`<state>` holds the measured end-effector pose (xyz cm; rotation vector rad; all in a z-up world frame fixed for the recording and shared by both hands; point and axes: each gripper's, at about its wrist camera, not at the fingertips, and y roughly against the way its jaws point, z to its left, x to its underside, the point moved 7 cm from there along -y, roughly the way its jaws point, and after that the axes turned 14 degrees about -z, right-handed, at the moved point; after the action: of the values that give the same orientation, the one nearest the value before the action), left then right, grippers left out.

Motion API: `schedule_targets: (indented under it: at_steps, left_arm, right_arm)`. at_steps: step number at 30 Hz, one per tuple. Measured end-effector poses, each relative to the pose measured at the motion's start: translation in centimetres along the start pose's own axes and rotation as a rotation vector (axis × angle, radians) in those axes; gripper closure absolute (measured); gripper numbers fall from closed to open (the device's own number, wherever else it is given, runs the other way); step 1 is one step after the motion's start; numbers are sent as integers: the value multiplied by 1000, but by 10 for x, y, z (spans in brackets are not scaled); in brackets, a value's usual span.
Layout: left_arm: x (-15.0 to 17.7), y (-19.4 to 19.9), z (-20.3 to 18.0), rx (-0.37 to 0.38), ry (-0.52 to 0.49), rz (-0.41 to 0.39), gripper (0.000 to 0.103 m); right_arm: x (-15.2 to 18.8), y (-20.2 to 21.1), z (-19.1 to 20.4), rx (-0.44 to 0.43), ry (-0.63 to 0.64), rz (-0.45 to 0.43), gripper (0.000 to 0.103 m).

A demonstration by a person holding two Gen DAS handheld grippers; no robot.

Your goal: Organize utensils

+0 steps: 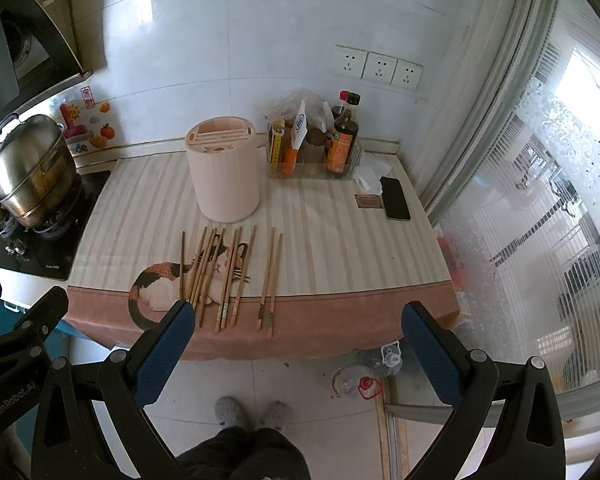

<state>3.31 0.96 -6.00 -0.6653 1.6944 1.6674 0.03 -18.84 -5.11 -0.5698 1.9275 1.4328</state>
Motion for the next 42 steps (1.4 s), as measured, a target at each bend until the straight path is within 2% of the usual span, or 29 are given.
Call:
schedule_targets:
  at_steps: [16, 30, 35, 37, 42]
  left_arm:
    - [-7, -1, 5, 5, 10, -9, 0]
    - [-17, -15, 12, 39, 3, -21, 0]
    - [-29, -49, 19, 11, -42, -90, 0]
    - [-29, -67, 23, 2, -44, -92, 0]
    - [-22, -137, 34, -45, -41, -19, 0]
  right_arm:
    - [-4, 0, 8, 2, 1, -15, 0]
    - [-9, -1, 15, 23, -12, -14, 0]
    - [-12, -10, 16, 46, -55, -34, 0]
    - [-13, -20, 16, 48, -77, -60, 0]
    - [-9, -66, 10, 78, -125, -70, 0]
